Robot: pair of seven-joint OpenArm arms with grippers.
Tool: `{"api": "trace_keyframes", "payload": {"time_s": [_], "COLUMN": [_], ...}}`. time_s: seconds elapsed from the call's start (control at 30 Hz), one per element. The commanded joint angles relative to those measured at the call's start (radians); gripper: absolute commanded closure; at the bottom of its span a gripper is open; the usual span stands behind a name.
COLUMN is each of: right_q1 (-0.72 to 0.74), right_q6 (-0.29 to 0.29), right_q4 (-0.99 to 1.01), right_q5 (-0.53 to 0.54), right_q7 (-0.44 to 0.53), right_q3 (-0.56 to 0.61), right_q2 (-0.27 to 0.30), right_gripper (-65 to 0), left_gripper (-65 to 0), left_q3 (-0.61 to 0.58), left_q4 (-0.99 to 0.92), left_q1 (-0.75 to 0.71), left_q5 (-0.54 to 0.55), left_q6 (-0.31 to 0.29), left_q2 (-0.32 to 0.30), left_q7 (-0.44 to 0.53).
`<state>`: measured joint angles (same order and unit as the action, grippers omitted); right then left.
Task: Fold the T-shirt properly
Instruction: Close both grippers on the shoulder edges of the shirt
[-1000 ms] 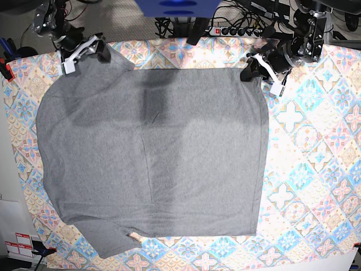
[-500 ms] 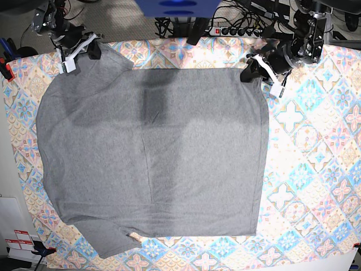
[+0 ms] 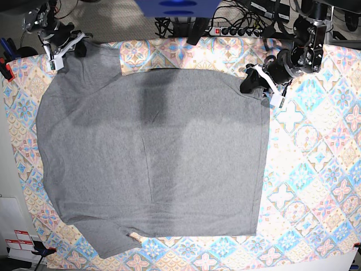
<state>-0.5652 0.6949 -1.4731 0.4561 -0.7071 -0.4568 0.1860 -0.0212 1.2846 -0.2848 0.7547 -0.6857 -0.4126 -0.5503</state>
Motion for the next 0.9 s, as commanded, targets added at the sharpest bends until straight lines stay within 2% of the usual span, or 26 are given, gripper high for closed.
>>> {"api": "trace_keyframes", "payload": {"time_s": [0.0, 0.3, 0.43, 0.63, 0.73, 0.87], "right_q1": [-0.008, -0.005, -0.006, -0.02, -0.023, -0.023], "right_q6": [-0.001, -0.001, -0.001, -0.001, -0.001, -0.001], "right_q4": [-0.013, -0.013, -0.047, -0.176, -0.234, -0.295], "right_q5": [0.003, 0.003, 0.003, -0.003, -0.064, -0.196], "right_q7": [0.002, 0.0, 0.008, -0.001, -0.003, 0.005], "right_q3": [-0.007, -0.006, -0.01, -0.084, -0.096, -0.148], "right_q2": [0.013, 0.013, 0.011, -0.023, -0.03, -0.112], "right_gripper": [-0.7, -0.7, -0.7, -0.7, -0.7, -0.7], "left_gripper": [0.0, 0.0, 0.0, 0.0, 0.0, 0.0], "left_q3": [0.004, 0.007, 0.013, 0.14, 0.185, 0.194], "left_q4": [0.016, 0.023, 0.165, 0.339, 0.341, 0.343], "left_q1": [0.003, -0.026, -0.095, -0.19, -0.216, -0.25], "left_q5": [0.01, 0.019, 0.021, 0.021, 0.012, 0.018], "left_q6": [-0.012, -0.012, -0.012, -0.012, -0.012, -0.012], "left_q2": [-0.012, -0.012, -0.012, 0.002, 0.011, 0.014], "left_q7": [0.012, 0.014, 0.017, 0.012, 0.011, 0.011]}}
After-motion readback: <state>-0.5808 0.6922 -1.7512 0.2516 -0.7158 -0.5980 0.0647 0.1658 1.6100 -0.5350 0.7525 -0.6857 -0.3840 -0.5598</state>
